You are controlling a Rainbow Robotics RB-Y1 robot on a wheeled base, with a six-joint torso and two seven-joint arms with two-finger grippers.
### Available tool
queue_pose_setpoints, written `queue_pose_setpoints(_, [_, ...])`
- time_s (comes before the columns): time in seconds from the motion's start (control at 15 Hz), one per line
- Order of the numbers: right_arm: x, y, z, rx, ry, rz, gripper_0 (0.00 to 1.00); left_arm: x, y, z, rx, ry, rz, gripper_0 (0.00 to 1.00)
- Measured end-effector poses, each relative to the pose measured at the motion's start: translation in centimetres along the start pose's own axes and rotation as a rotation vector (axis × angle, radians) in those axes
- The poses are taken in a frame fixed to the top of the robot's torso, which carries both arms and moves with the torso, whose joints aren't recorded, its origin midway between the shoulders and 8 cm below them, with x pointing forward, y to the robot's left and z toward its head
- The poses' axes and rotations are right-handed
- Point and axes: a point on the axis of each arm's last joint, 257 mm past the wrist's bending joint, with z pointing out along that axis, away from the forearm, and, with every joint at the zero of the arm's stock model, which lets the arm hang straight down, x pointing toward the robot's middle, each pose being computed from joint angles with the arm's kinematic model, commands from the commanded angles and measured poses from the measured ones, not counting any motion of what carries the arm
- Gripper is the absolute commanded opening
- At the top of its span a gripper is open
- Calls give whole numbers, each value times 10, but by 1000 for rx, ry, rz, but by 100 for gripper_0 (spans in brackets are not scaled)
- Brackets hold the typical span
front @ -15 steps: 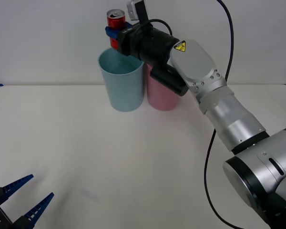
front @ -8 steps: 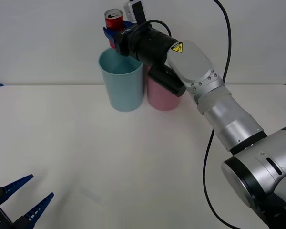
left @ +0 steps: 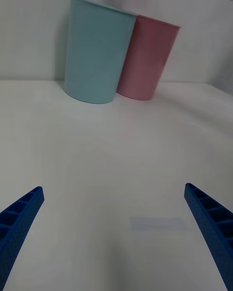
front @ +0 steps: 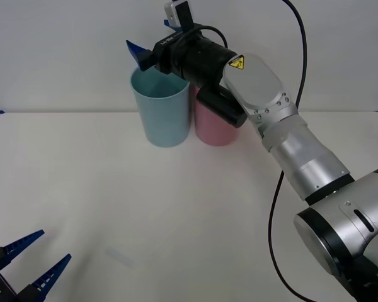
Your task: Grasp the object on the table and drop it into the matching bin: aluminum can to the light blue bin, PET bottle to the pink bin.
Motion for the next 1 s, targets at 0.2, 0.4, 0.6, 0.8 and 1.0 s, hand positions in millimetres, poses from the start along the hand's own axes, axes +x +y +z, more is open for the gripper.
queue_pose_setpoints(0.2, [0, 6, -20, -18, -32, -13, 100, 0, 0, 0, 0, 0, 0, 100])
queue_pose_setpoints(0.4, [5, 17, -52, -57, -55, -29, 100, 0, 0, 0, 0, 0, 0, 100])
queue_pose_setpoints(0.6, [12, 29, -91, -118, -56, -52, 100, 0, 0, 0, 0, 0, 0, 100])
queue_pose_setpoints(0.8, [24, 35, -136, -153, -46, -66, 100, 0, 0, 0, 0, 0, 0, 100])
queue_pose_setpoints(1.0, [35, 40, -181, -179, -28, -75, 100, 0, 0, 0, 0, 0, 0, 100])
